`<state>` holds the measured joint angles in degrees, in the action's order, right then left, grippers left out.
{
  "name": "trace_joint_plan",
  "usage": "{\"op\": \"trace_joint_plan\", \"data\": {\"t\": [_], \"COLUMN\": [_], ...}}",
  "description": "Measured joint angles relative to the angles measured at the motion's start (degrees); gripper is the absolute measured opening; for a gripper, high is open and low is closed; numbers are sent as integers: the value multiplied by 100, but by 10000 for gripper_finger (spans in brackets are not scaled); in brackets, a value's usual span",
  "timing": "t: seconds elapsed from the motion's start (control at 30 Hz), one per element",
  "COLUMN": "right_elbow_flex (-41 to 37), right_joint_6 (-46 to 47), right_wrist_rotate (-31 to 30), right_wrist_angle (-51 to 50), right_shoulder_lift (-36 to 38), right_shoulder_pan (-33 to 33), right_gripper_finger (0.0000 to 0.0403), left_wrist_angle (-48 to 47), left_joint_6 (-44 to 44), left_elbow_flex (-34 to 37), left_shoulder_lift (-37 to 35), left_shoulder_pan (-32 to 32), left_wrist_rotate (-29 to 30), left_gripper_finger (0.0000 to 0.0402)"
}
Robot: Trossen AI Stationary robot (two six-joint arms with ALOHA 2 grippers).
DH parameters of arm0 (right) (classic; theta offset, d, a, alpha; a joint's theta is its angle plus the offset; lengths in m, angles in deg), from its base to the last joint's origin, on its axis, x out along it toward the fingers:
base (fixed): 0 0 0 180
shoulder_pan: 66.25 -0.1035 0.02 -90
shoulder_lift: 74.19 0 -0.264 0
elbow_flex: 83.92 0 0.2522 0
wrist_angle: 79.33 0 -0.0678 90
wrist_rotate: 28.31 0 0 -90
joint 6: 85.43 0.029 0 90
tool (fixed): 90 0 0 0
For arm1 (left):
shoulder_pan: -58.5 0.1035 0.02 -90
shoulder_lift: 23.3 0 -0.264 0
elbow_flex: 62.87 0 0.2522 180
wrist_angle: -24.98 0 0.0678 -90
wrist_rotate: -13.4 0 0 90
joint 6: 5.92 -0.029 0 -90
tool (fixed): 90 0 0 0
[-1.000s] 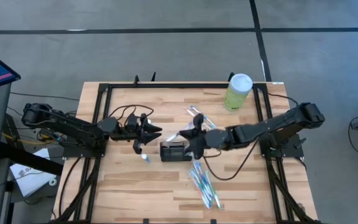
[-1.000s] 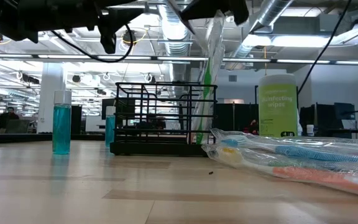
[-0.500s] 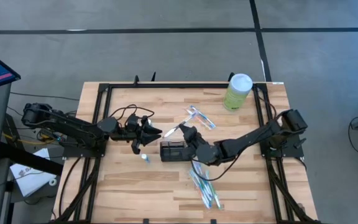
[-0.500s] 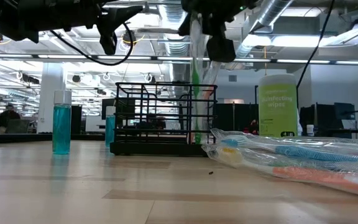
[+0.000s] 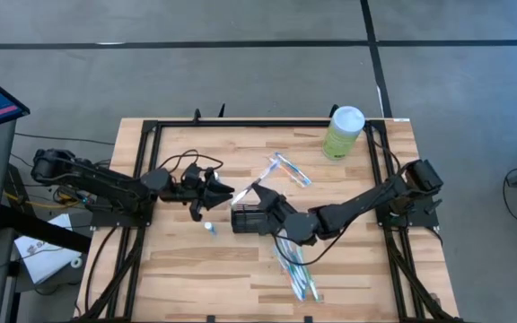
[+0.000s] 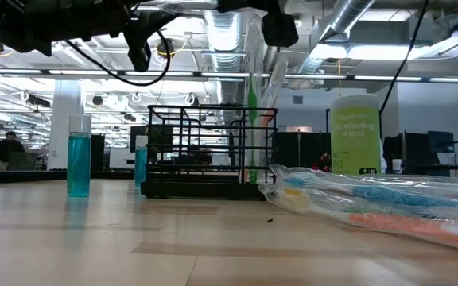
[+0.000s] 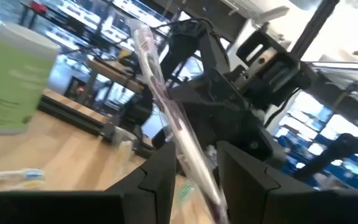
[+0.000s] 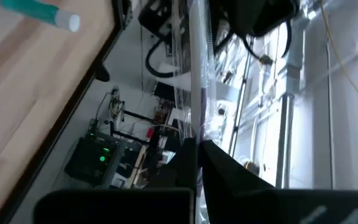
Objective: Pick & Place toothbrushing station
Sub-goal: Put the purple toothbrush into the mesh
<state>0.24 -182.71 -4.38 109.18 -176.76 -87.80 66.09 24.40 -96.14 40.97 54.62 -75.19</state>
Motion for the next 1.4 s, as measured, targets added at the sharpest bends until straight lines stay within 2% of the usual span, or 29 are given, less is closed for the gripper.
{"op": "trace_joint_plan", "data": {"t": [0.27, 0.43, 0.6, 0.83, 1.03, 1.4], "right_elbow_flex": [167, 167, 167, 167, 168, 169], "right_joint_6": [-133, -173, -215, -220, -228, -229], "right_wrist_rotate": [12, 19, 20, 12, 18, 24], "right_wrist_angle": [-159, -200, -221, -270, -351, -388], "right_shoulder_lift": [1, 1, 1, 1, 10, 10], "right_shoulder_pan": [14, 22, 9, -14, -64, -60], "right_gripper_finger": [0, 0, 0, 0, 0, 0], "left_wrist_angle": [59, 51, 17, 39, 47, -42], "left_joint_6": [566, 597, 672, 899, 936, 960], "left_elbow_flex": [-45, -281, -497, -979, -1200, -1200], "left_shoulder_lift": [26, 148, 531, 1178, 1281, 1276], "left_shoulder_pan": [290, 363, 509, 729, 929, 1042], "left_wrist_rotate": [-638, -889, -923, -1325, -1626, -1986], "left_gripper_finger": [112, 112, 112, 112, 111, 71]}}
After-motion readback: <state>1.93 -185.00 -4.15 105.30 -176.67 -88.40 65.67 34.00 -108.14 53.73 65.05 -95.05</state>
